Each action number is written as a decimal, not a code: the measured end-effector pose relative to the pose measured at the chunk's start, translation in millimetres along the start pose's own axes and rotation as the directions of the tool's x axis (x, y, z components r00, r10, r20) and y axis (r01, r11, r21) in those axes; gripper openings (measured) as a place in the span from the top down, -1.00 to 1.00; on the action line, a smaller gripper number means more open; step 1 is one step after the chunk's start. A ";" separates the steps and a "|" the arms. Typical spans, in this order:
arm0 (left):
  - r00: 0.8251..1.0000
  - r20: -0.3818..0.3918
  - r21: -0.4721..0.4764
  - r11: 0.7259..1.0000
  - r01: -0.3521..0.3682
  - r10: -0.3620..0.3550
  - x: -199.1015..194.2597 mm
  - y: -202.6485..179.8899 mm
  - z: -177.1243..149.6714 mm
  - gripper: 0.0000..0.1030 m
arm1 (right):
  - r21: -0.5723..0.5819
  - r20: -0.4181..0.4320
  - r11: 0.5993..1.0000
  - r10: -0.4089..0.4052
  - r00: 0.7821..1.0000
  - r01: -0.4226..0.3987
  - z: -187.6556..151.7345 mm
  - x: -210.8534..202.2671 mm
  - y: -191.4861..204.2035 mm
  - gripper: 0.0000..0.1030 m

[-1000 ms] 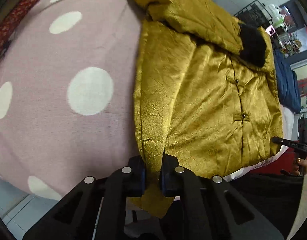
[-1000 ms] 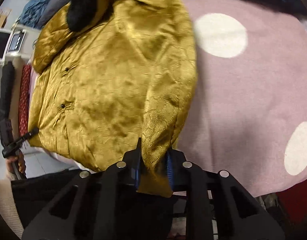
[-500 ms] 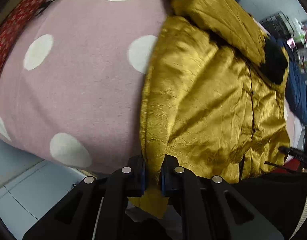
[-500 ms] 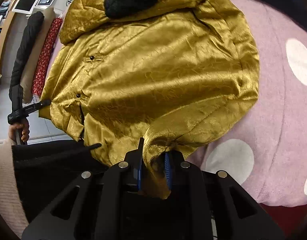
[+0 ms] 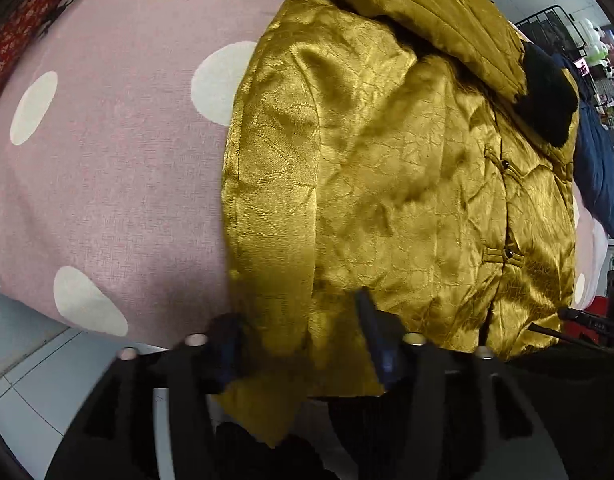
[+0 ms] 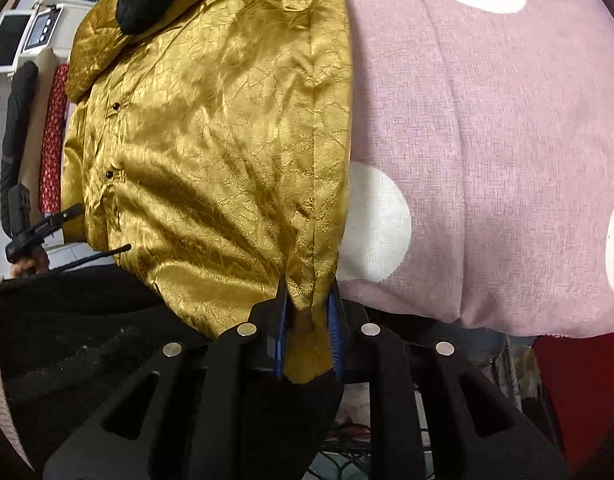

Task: Fold large clothes
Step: 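Lift the hem with both tools and fold it toward the collar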

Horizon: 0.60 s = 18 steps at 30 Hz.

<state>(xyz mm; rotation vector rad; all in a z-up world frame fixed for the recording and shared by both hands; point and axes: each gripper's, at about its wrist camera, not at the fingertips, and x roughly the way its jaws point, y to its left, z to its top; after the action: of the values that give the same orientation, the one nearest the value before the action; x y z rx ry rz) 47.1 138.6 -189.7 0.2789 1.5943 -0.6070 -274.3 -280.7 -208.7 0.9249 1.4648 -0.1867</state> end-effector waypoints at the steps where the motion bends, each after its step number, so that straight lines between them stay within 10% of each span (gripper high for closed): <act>1: 1.000 0.011 0.000 1.000 -0.019 0.019 -1.0 1.5 0.3 -0.19 | 0.010 0.007 1.000 0.006 1.000 -0.006 0.7 -1.0 -1.7 0.64; 6: 0.998 0.044 -0.034 0.999 -0.042 0.043 -5.7 31.6 -10.4 -0.41 | 0.096 0.036 0.995 0.036 0.999 -0.039 -0.4 -6.2 -15.7 -0.19; 11: 1.000 0.000 -0.093 0.996 -0.011 0.011 10.5 46.5 -12.5 -0.36 | 0.160 0.008 0.983 0.093 0.996 -0.093 -9.1 3.4 -35.5 -0.19; 15: 1.000 -0.029 -0.037 0.999 -0.005 0.004 16.8 35.2 -14.5 0.04 | 0.059 -0.058 0.996 0.074 0.996 -0.071 -13.0 15.8 -16.1 -0.18; 18: 0.999 -0.040 -0.018 1.000 0.023 -0.023 17.9 16.5 -9.4 0.52 | -0.025 -0.074 0.999 0.036 0.997 -0.038 -12.8 21.0 7.3 0.43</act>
<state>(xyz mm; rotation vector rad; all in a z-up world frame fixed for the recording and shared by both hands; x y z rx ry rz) 45.4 154.2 -210.6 0.2620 1.6430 -0.6082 -276.1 -259.1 -222.5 0.9451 1.5130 -0.1072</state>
